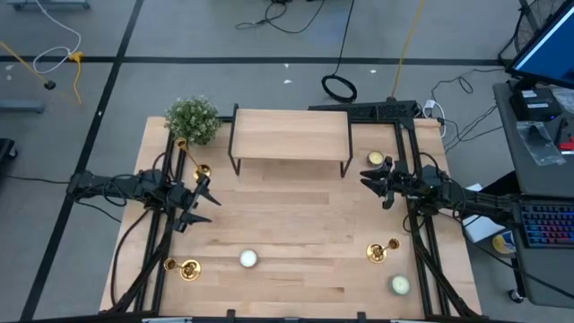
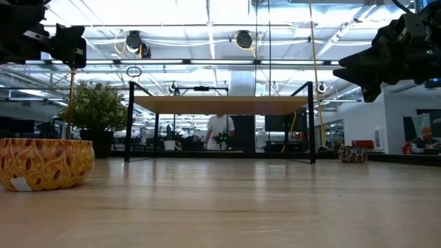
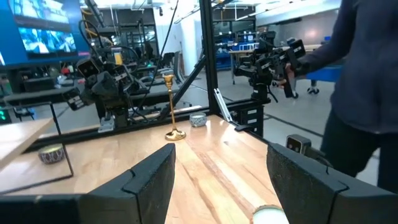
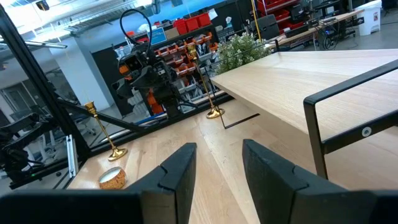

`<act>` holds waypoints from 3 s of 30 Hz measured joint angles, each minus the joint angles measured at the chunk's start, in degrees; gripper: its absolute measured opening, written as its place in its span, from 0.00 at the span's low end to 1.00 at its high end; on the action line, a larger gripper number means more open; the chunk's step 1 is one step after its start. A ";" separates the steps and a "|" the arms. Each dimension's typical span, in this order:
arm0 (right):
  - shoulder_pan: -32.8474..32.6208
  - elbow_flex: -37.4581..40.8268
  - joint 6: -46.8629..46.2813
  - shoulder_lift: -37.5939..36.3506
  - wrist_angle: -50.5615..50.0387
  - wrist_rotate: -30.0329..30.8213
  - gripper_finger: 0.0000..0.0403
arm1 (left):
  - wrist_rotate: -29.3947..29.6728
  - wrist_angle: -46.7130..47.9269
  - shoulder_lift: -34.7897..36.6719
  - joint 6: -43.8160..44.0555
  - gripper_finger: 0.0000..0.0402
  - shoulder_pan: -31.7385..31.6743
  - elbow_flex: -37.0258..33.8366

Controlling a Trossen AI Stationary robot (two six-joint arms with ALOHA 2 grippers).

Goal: Pick & Place candle stick holders
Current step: Put the top left gold candle holder on the shelf

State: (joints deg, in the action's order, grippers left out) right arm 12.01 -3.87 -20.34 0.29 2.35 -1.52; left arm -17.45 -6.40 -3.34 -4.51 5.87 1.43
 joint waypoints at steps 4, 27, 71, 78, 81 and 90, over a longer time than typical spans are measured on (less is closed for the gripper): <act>0.00 0.01 0.00 0.01 0.00 0.00 0.31 | 0.01 -0.18 -0.01 1.36 0.63 0.00 0.02; 0.00 -0.01 0.00 0.01 0.02 -0.02 0.31 | 22.18 -12.30 -0.04 11.99 0.63 0.00 4.98; 0.00 -0.01 0.00 -0.01 0.02 0.00 0.31 | 34.70 19.50 -21.70 25.43 0.63 0.02 41.31; 0.00 0.01 0.00 -0.01 0.02 -0.02 0.31 | 47.21 29.80 -21.34 25.61 0.63 0.00 46.13; 0.00 0.00 0.00 -0.01 0.02 0.00 0.31 | 49.28 34.51 -21.88 25.70 0.63 0.00 48.58; 0.00 0.01 0.01 -0.01 0.02 0.00 0.31 | 48.80 54.53 -22.49 35.91 0.63 0.00 52.72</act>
State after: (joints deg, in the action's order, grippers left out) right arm 12.01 -3.86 -20.33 0.27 2.37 -1.52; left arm 31.35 48.13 -25.82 31.40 5.87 54.15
